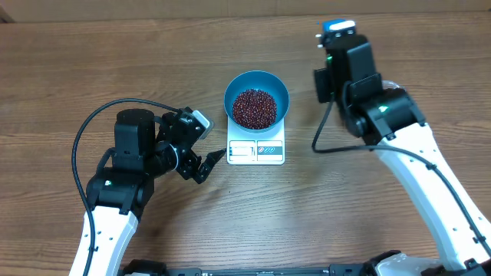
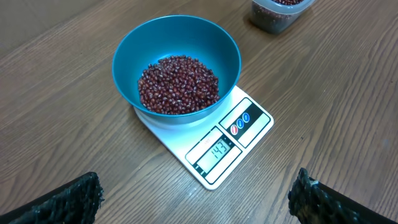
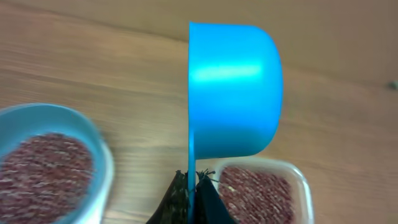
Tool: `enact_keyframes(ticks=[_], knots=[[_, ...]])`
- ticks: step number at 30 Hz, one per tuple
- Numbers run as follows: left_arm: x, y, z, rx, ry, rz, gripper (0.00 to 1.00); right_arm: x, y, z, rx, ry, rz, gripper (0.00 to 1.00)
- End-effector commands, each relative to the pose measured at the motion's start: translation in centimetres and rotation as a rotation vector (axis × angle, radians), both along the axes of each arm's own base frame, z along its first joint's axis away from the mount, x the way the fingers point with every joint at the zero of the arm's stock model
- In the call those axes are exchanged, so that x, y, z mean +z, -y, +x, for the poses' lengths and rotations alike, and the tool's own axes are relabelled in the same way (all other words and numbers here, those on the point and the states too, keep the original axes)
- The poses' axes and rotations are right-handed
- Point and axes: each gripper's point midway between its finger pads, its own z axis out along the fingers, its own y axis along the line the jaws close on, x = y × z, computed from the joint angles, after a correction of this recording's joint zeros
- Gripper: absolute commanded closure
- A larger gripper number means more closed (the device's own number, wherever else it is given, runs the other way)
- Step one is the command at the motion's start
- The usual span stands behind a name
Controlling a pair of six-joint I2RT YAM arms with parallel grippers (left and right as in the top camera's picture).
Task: Scoop item into bowl and weigh 150g on scale
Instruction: 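Lift the empty scoop back toward the bean tub, then dip the scoop into the bean tub with the right gripper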
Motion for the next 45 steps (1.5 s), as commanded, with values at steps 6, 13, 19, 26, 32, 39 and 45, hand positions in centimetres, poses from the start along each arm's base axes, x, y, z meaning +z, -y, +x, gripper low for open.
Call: enact_keyframes(ticks=[6,13,19,26,32,39,45], knots=[[0.0,-0.2,0.0,-0.004,0.012,0.009,0.0,-1.6,6.9,0.5,-0.188,-0.05,-0.026,0.96],[0.0,-0.2,0.0,-0.004,0.012,0.009,0.01,-6.7,9.7,0.4,-0.237,-0.184,0.001,0.96],[-0.1,-0.2,0.0,-0.004,0.011,0.01,0.0,-10.4,9.9,0.3,-0.248,-0.283,-0.016,0.96],[0.0,-0.2,0.0,-0.004,0.012,0.009,0.01,-12.8,10.1,-0.5,-0.271,-0.37,-0.025,0.96],[0.0,-0.2,0.0,-0.004,0.012,0.009,0.0,-14.3,10.1,-1.0,-0.275,-0.425,-0.036,0.96],[0.0,-0.2,0.0,-0.004,0.012,0.009,0.01,-15.3,10.1,-1.8,-0.309,-0.472,-0.022,0.96],[0.0,-0.2,0.0,-0.004,0.012,0.009,0.0,-15.6,9.8,-2.3,-0.298,-0.5,-0.009,0.96]])
